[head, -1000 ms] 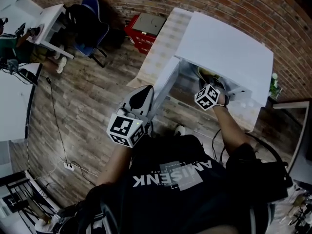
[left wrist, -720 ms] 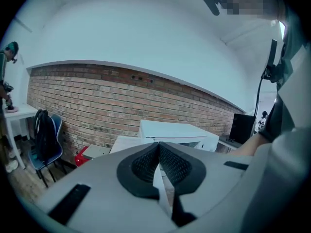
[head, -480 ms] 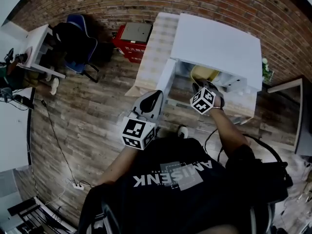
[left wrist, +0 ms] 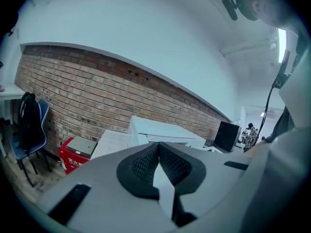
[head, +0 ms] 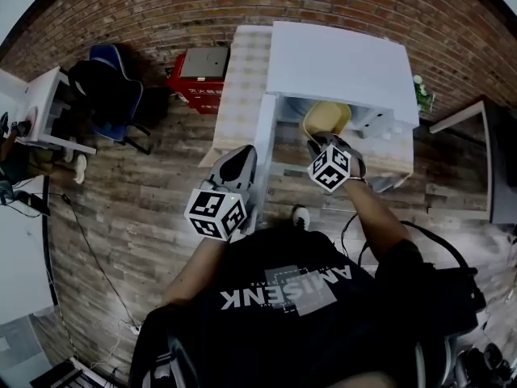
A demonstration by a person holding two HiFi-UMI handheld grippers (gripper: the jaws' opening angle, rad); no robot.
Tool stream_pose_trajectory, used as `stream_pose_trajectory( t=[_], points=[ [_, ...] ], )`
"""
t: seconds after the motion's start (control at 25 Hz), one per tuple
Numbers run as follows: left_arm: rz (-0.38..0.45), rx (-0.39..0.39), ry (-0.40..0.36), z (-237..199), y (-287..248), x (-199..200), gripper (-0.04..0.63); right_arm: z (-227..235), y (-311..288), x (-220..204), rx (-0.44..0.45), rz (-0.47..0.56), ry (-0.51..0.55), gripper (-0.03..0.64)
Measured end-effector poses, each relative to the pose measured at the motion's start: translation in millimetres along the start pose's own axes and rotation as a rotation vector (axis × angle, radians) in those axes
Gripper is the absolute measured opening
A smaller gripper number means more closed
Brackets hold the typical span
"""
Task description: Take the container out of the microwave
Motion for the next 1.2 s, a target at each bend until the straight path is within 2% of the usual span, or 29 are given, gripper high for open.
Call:
stream_pose_trajectory(
  t=[0.4, 0.64, 0.92, 1.2],
  points=[
    [0.024, -0.025, -0.085, -14.6, 13.6, 13.4, 0.014, -9.3, 41.0, 10.6, -0.048, 0.018, -0.046, 0.069],
    [0.097, -0.074, -0.117, -13.2, 20.2, 41.7, 0.014, -25.0, 67.2, 19.1, -0.029, 0.029, -0.089, 0.069],
    [0.105, -0.133, -0.159, -11.2, 14.2, 51.1, 0.014, -41.5, 84.8, 18.0, -0.036, 0.009, -0.117, 0.066],
    [0.120, -0.213, -0.156, -0.7, 8.8, 57.4, 0.014, -47.5, 112.4, 31.8, -0.075, 0.022, -0.144, 0.064]
  ],
)
Point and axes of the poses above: the fingertips, and each gripper's own axes: y backward along the fingers, z to its right, x out of its top, the point moved 1 cm from there along y, backward along the fingers, and after that the axes turned 10 degrees about z, right-handed, at the moved point
